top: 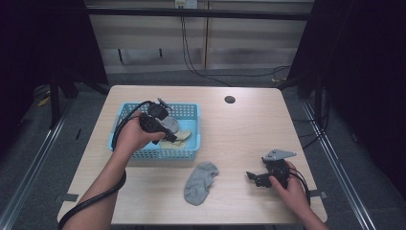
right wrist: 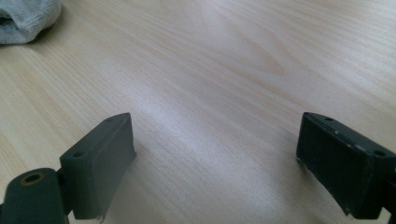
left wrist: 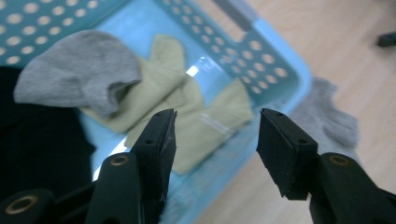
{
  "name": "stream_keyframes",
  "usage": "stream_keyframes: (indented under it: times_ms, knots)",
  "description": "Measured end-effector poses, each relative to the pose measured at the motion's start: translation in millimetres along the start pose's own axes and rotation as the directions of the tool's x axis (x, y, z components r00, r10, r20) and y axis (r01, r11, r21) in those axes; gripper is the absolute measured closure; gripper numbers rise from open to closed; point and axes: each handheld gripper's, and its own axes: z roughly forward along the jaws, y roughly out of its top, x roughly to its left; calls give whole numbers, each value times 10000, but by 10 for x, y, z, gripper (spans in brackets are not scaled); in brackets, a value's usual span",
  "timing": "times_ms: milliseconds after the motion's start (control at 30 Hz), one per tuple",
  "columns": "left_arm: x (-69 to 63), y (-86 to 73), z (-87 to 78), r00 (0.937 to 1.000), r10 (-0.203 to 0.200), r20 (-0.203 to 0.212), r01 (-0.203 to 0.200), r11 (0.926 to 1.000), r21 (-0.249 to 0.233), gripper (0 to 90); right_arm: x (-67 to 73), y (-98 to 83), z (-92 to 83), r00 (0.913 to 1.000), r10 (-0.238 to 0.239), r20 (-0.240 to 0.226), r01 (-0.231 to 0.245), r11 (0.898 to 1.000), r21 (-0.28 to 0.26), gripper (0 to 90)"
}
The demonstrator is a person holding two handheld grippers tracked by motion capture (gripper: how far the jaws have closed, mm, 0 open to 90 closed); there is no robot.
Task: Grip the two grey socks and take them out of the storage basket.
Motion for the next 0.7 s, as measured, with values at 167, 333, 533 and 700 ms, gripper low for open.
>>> stream_keyframes:
  times_ms: [167, 333, 533, 700]
  knots:
    - [145, 28, 84, 9987, -344, -385, 341, 9994, -61, 443, 0, 0, 0, 10000, 4, -1, -4, 10000, 2, 107]
    - [338, 59, 189, 9928, -826, -865, 816, 9965, -153, 422, 0, 0, 0, 10000, 5, -1, -5, 10000, 2, 107]
    - [482, 25, 331, 9852, -1432, -939, 1408, 9895, -322, 404, 0, 0, 0, 10000, 2, -1, -2, 10000, 0, 107]
    - [524, 10, 427, 9822, -1607, -969, 1593, 9870, -226, 401, 0, 0, 0, 10000, 6, 0, -6, 10000, 2, 107]
